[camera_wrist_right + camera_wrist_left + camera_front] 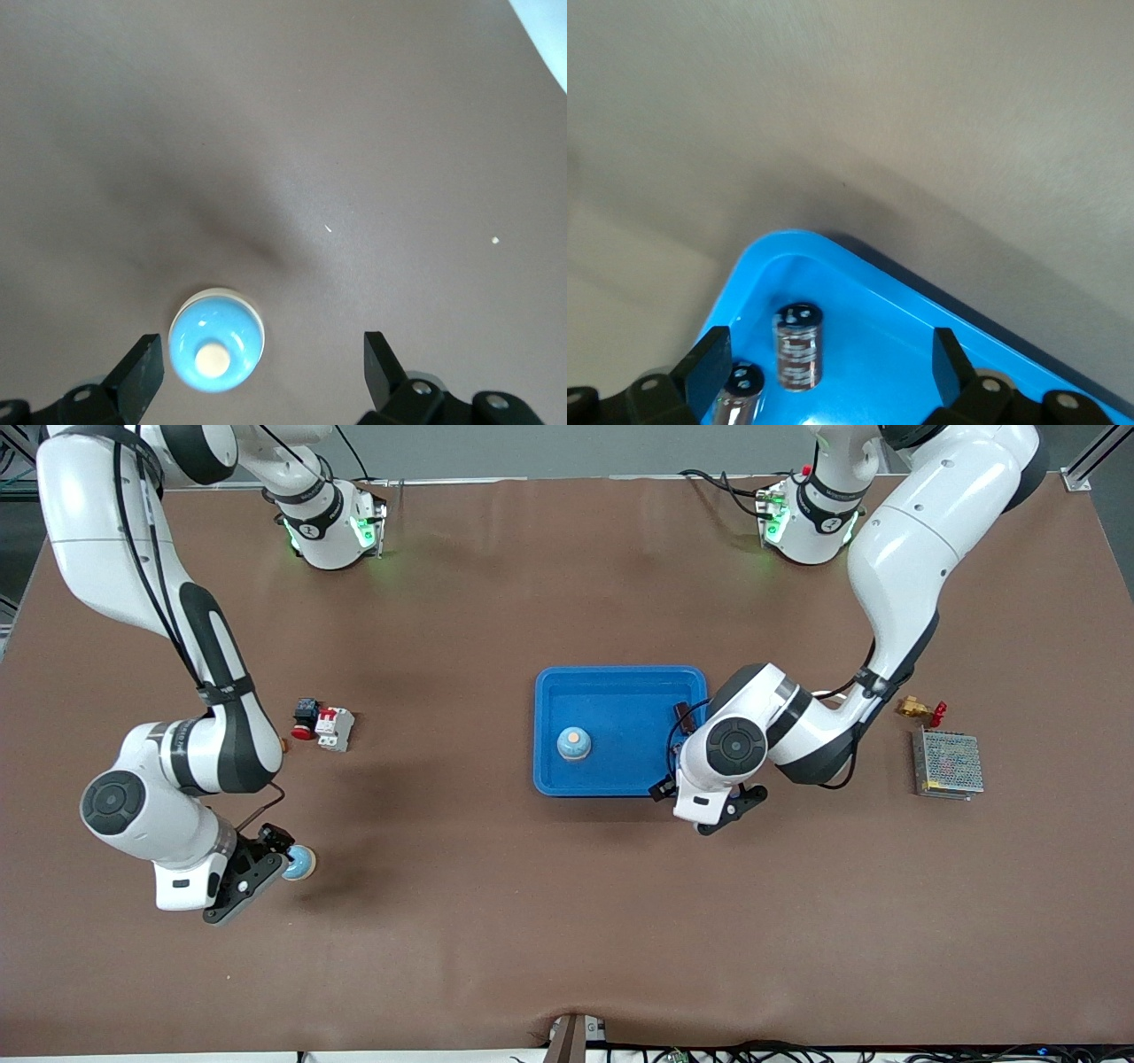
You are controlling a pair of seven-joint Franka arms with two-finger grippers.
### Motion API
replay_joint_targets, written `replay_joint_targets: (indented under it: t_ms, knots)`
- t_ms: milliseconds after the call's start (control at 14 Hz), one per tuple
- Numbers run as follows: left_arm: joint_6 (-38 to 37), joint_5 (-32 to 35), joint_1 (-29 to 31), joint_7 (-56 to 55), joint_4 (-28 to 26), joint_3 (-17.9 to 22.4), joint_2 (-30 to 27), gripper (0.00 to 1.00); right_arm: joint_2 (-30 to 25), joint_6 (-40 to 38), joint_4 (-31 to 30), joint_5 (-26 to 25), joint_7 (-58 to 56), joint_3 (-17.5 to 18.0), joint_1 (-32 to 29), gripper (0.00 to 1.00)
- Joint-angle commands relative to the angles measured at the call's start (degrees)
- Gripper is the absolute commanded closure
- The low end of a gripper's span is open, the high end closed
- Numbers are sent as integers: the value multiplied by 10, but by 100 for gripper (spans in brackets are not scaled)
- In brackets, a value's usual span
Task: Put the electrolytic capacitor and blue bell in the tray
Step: 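Release the capacitor into the tray while the right gripper reaches the bell, then grasp the second bell with the right gripper while the left gripper withdraws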
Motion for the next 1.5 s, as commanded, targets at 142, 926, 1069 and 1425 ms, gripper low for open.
replay_joint_targets:
  t_ms: [142,926,1069,1425]
  knots:
    - [-65,14,12,67,35,-2,-56,0,52,64,18,-11,-52,12,-18,0]
    - [-113,7,134,233,34,-3,-202,0,42,8,30,-2,-65,19,-25,0]
    - [-127,-3,149,268,35,-4,-223,0,42,-10,31,-1,-67,20,-26,0]
    - [-165,-64,181,326,36,-4,-272,0,43,-12,21,5,-77,31,-38,0]
